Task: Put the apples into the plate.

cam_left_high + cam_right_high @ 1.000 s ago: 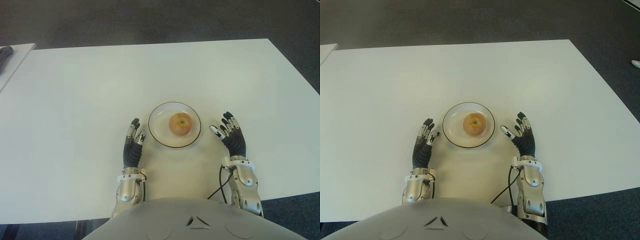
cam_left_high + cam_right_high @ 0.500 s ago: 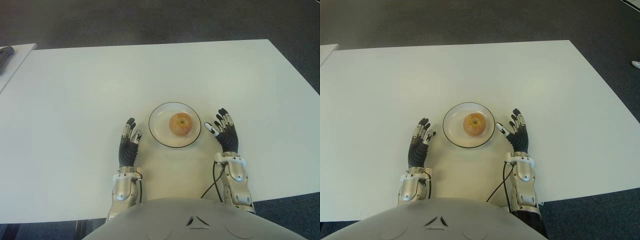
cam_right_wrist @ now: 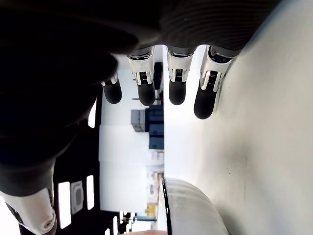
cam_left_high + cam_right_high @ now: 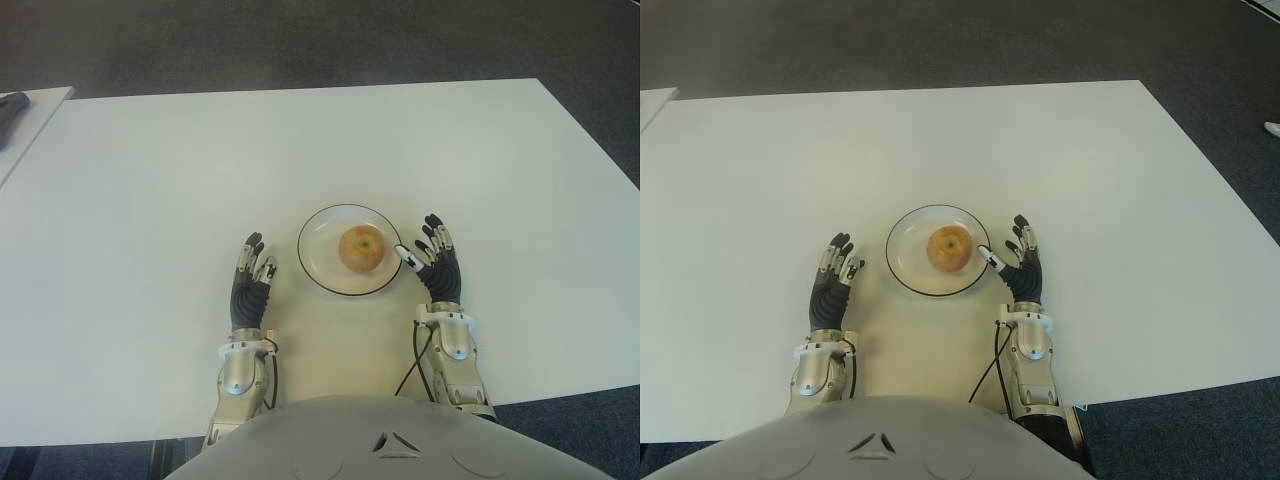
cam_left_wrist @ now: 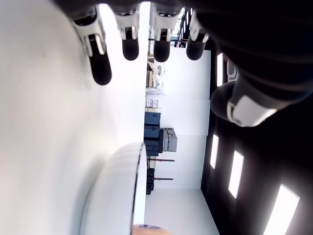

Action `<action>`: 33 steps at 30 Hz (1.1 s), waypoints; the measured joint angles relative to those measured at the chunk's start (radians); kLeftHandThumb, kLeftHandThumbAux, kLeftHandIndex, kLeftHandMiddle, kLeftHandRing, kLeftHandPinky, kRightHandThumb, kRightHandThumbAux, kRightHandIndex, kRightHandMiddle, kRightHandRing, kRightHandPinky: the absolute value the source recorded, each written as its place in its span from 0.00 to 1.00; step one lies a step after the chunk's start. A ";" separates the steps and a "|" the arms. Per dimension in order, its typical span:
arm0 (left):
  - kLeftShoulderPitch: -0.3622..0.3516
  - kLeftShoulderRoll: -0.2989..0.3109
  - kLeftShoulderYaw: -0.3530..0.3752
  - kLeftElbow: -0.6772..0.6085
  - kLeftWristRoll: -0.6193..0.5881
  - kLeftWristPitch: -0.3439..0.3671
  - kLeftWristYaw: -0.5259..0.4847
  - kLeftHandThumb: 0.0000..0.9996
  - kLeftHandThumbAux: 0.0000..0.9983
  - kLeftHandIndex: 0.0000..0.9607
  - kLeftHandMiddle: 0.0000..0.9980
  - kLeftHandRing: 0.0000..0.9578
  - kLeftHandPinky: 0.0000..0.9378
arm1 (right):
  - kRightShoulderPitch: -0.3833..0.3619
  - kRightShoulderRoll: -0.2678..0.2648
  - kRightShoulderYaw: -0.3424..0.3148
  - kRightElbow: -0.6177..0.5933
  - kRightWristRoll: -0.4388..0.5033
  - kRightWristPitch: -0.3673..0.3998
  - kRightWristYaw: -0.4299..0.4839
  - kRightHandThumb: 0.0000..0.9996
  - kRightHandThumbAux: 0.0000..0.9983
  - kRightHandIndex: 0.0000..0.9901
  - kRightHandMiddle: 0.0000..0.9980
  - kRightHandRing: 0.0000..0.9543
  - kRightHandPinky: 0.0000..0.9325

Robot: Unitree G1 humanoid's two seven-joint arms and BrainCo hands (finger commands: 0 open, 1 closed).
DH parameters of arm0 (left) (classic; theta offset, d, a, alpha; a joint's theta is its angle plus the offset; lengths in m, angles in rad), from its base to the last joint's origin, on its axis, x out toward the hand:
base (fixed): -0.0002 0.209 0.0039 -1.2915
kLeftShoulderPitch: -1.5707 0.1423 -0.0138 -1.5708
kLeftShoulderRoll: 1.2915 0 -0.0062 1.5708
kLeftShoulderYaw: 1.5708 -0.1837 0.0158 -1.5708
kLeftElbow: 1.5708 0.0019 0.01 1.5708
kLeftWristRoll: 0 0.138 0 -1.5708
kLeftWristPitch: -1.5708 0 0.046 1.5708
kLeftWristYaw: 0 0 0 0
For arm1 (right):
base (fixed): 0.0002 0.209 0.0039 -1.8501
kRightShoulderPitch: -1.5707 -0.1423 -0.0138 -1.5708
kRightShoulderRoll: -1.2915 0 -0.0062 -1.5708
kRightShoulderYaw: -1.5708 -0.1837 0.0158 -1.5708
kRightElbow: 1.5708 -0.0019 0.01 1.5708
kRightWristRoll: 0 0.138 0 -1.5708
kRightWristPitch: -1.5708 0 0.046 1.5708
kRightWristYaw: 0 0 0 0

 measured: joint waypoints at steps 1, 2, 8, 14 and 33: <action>0.001 0.000 0.000 -0.001 0.002 0.000 0.000 0.00 0.53 0.00 0.00 0.00 0.00 | -0.001 0.000 0.001 0.002 -0.002 -0.003 -0.003 0.25 0.66 0.06 0.10 0.07 0.07; 0.002 -0.001 0.000 -0.001 0.003 0.000 0.000 0.00 0.53 0.00 0.00 0.00 0.00 | -0.001 0.000 0.001 0.006 -0.004 -0.008 -0.005 0.25 0.66 0.06 0.10 0.07 0.06; 0.012 -0.004 -0.003 -0.004 0.027 0.000 0.000 0.00 0.59 0.00 0.00 0.00 0.00 | -0.005 -0.001 0.005 0.022 -0.012 -0.026 -0.007 0.26 0.65 0.08 0.10 0.07 0.06; 0.100 -0.028 -0.043 -0.056 0.061 -0.012 0.017 0.00 0.63 0.00 0.00 0.00 0.00 | -0.016 -0.004 0.006 0.041 -0.019 -0.041 -0.014 0.25 0.65 0.07 0.11 0.08 0.06; 0.143 -0.023 -0.061 -0.079 0.068 -0.016 0.045 0.00 0.63 0.01 0.00 0.00 0.00 | -0.045 -0.012 0.012 0.082 -0.019 -0.064 -0.014 0.18 0.66 0.07 0.12 0.10 0.09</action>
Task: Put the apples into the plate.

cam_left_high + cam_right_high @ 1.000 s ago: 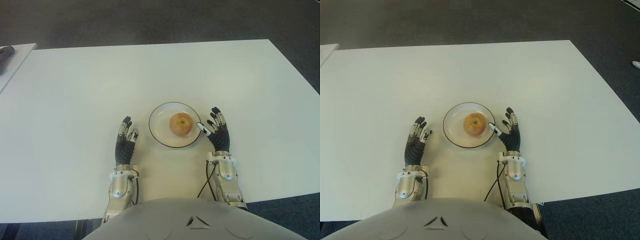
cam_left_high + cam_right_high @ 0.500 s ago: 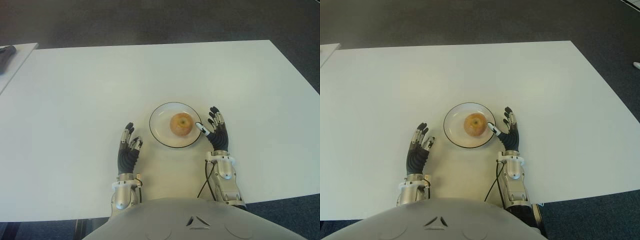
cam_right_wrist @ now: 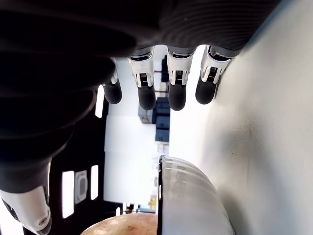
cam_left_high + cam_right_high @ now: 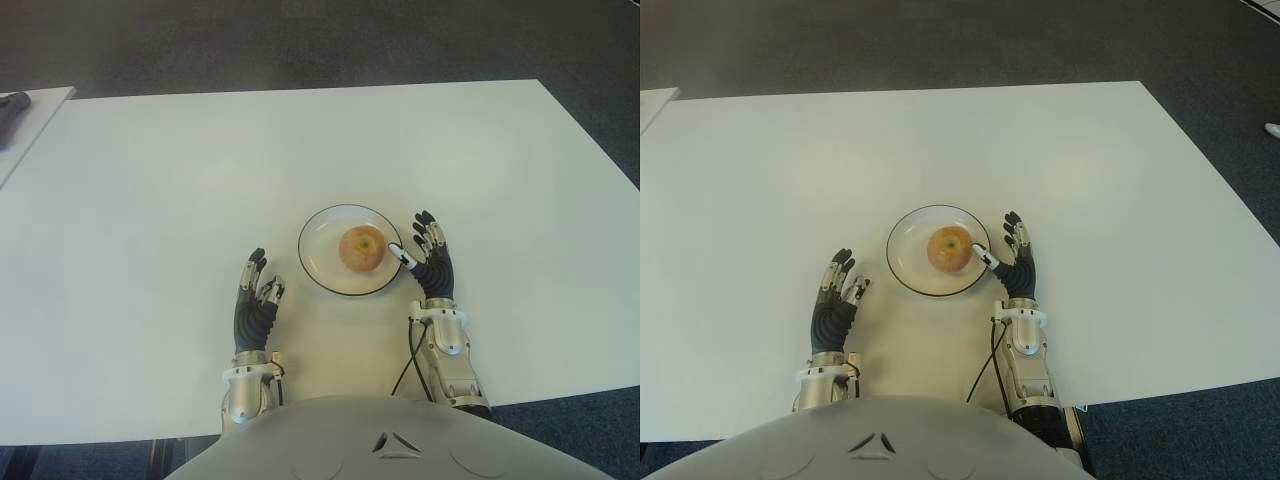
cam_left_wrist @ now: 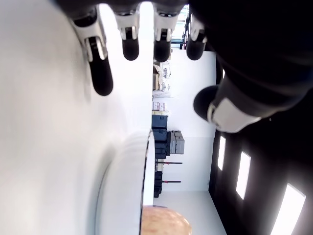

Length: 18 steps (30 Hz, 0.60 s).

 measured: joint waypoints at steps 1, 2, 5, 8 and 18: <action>0.000 0.000 0.000 0.001 0.000 -0.001 0.004 0.00 0.62 0.01 0.00 0.00 0.00 | 0.000 0.000 0.000 0.000 0.000 -0.001 0.000 0.18 0.67 0.07 0.12 0.10 0.09; 0.000 0.000 0.000 0.001 0.000 -0.002 0.008 0.00 0.62 0.01 0.00 0.00 0.00 | 0.000 0.000 0.000 0.000 0.001 -0.001 0.000 0.18 0.67 0.07 0.12 0.10 0.09; -0.001 -0.001 0.000 0.004 0.000 -0.006 0.029 0.00 0.61 0.02 0.00 0.00 0.00 | 0.000 0.000 0.000 0.000 0.003 -0.001 0.000 0.16 0.68 0.06 0.11 0.10 0.09; -0.001 -0.001 -0.003 0.008 0.003 -0.012 0.053 0.00 0.61 0.03 0.00 0.00 0.00 | 0.001 0.000 0.000 0.000 0.005 -0.001 0.001 0.15 0.69 0.06 0.11 0.09 0.08; 0.000 -0.001 -0.019 0.024 0.068 -0.029 0.119 0.00 0.64 0.04 0.00 0.00 0.00 | 0.017 0.009 0.000 -0.017 0.013 -0.004 0.007 0.15 0.72 0.07 0.11 0.10 0.11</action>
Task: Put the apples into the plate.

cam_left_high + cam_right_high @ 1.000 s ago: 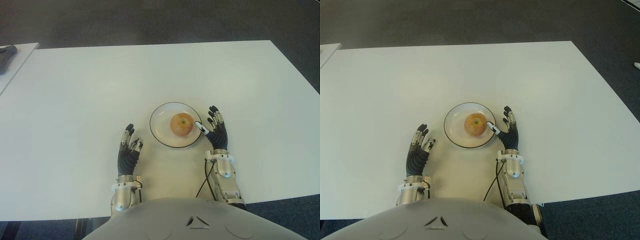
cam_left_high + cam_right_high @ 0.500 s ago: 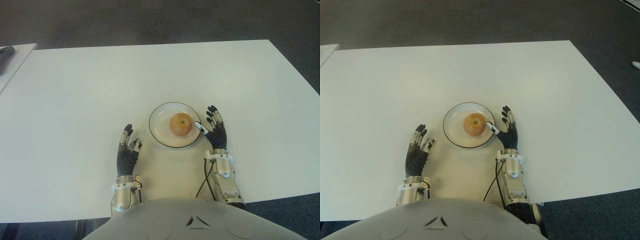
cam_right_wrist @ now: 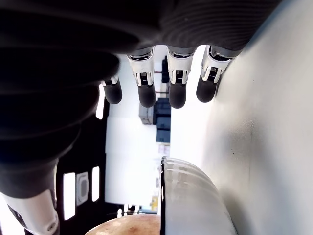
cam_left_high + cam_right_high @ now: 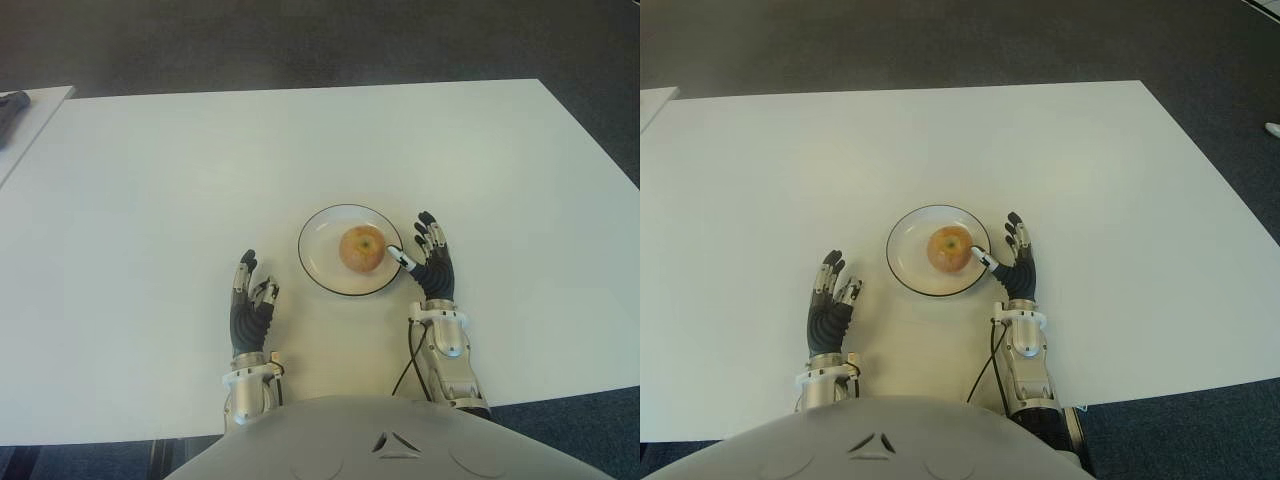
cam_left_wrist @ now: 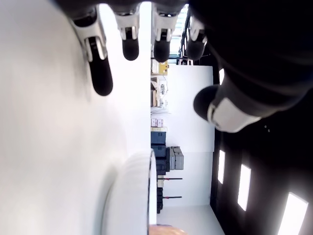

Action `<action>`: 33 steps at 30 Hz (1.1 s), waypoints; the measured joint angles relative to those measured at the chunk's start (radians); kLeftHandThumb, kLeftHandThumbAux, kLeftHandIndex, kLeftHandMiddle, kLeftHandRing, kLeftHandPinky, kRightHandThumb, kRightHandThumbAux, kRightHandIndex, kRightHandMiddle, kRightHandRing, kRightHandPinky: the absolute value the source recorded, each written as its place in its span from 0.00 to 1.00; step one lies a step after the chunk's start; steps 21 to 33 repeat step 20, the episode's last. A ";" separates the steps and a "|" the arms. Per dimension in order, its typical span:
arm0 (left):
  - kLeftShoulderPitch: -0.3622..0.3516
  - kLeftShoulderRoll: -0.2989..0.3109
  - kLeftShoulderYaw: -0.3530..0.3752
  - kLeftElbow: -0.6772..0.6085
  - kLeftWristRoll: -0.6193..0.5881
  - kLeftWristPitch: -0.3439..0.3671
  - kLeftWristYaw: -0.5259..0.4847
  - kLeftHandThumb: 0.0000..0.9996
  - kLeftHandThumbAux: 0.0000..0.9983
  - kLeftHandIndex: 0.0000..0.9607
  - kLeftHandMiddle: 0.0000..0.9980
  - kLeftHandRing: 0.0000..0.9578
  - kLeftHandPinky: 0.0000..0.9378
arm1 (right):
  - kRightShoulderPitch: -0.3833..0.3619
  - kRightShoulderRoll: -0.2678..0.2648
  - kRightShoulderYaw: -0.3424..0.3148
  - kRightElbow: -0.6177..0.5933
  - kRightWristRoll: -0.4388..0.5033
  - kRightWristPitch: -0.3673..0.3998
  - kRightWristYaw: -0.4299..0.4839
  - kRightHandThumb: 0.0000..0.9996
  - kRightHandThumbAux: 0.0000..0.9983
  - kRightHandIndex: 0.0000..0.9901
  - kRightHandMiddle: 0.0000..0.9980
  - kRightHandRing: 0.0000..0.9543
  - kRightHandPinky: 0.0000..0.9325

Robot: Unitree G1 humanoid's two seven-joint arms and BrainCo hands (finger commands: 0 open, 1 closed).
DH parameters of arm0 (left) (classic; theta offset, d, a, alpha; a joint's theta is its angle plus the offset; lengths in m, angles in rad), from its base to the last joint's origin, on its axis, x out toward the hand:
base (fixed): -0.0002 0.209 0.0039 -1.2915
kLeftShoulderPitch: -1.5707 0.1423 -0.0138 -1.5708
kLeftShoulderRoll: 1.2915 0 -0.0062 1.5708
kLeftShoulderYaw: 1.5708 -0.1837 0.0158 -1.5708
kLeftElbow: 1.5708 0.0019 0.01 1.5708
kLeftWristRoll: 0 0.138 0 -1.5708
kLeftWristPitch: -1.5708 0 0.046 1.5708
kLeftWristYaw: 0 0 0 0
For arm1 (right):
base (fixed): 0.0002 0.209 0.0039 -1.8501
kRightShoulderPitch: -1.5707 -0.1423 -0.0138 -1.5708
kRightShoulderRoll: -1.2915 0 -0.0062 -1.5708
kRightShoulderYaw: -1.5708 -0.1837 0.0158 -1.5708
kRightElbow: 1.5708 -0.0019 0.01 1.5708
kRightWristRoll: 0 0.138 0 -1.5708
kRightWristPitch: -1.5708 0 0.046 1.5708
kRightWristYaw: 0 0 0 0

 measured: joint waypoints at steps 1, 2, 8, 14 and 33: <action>0.000 0.000 -0.001 0.004 0.008 -0.004 0.008 0.00 0.64 0.04 0.00 0.00 0.00 | 0.002 0.001 0.000 -0.001 0.002 -0.002 0.001 0.16 0.72 0.07 0.11 0.10 0.11; 0.000 0.000 -0.003 0.008 0.016 -0.007 0.015 0.00 0.64 0.04 0.00 0.00 0.00 | 0.003 0.002 -0.001 -0.003 0.006 -0.002 0.002 0.17 0.72 0.08 0.11 0.10 0.11; -0.002 0.000 -0.005 0.017 0.036 -0.015 0.035 0.00 0.63 0.03 0.00 0.00 0.00 | 0.041 0.000 -0.006 -0.036 0.033 -0.007 0.020 0.20 0.71 0.08 0.11 0.09 0.09; -0.002 0.000 -0.006 0.022 0.040 -0.021 0.045 0.00 0.62 0.04 0.00 0.00 0.00 | 0.087 0.000 -0.004 -0.077 0.040 -0.007 0.034 0.23 0.69 0.08 0.10 0.08 0.09; -0.002 0.000 -0.008 0.024 0.042 -0.025 0.046 0.00 0.61 0.04 0.00 0.00 0.00 | 0.116 0.003 -0.006 -0.103 0.060 -0.006 0.044 0.26 0.69 0.09 0.12 0.10 0.14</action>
